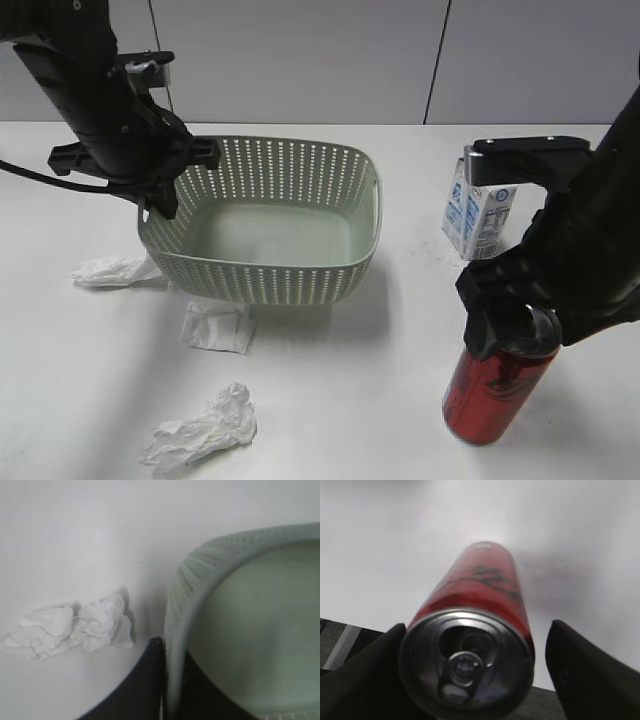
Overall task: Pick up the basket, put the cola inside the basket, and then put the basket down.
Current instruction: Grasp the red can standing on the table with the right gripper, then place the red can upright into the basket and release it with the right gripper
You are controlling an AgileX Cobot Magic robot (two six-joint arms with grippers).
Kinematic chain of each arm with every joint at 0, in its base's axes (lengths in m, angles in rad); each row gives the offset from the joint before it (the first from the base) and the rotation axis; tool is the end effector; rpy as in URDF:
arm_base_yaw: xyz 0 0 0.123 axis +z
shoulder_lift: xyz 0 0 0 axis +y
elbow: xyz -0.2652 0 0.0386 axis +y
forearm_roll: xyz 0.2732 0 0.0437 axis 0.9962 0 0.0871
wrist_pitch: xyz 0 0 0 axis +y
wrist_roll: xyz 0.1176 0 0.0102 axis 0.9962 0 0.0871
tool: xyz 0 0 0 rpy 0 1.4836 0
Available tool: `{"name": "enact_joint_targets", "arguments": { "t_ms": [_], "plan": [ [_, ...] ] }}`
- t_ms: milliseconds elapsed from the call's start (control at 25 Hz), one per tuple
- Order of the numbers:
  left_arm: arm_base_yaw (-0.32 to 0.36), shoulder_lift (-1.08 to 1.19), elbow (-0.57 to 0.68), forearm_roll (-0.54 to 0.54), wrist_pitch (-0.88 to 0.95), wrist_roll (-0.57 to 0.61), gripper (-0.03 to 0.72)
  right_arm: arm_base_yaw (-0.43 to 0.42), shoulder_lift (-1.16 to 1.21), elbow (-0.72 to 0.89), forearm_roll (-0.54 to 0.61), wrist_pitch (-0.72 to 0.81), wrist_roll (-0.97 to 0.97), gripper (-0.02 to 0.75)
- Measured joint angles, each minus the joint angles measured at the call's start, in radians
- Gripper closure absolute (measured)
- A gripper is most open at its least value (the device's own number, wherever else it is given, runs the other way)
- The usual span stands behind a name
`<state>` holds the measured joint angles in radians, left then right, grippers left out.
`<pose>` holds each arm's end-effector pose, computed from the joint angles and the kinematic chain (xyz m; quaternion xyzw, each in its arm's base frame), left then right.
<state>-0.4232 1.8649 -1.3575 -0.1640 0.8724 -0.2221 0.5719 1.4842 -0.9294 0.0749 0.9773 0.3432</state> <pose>0.3647 -0.1805 0.1587 0.0558 0.9864 -0.1097 0.1090 0.2362 0.1607 0.1669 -0.0950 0.9930 0.0567 0.0421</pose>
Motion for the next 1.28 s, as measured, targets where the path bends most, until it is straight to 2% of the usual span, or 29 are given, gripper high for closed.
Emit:
{"name": "enact_joint_targets", "arguments": {
  "t_ms": [320, 520, 760, 920, 1040, 1280],
  "plan": [
    [0.000, 0.000, 0.000, -0.005, 0.002, 0.001, 0.686, 0.000, 0.062, 0.002, 0.016, -0.031, 0.006, 0.132],
    [0.000, 0.000, 0.000, -0.010, 0.006, 0.000, 0.686, 0.000, 0.065, 0.002, 0.024, -0.032, 0.006, 0.238],
    [0.000, 0.000, 0.000, -0.051, 0.031, 0.000, 0.686, 0.000, 0.064, -0.018, 0.025, 0.021, -0.052, 0.237],
    [0.000, 0.000, 0.000, -0.056, 0.052, 0.001, 0.686, 0.000, 0.036, -0.105, 0.018, 0.111, -0.154, 0.237],
    [0.000, 0.000, 0.000, -0.077, 0.058, 0.001, 0.686, 0.000, 0.012, -0.216, -0.028, 0.193, -0.186, 0.237],
    [0.000, 0.000, 0.000, -0.093, 0.058, -0.001, 0.686, 0.000, -0.019, -0.501, -0.053, 0.214, -0.218, 0.237]
  ]
}}
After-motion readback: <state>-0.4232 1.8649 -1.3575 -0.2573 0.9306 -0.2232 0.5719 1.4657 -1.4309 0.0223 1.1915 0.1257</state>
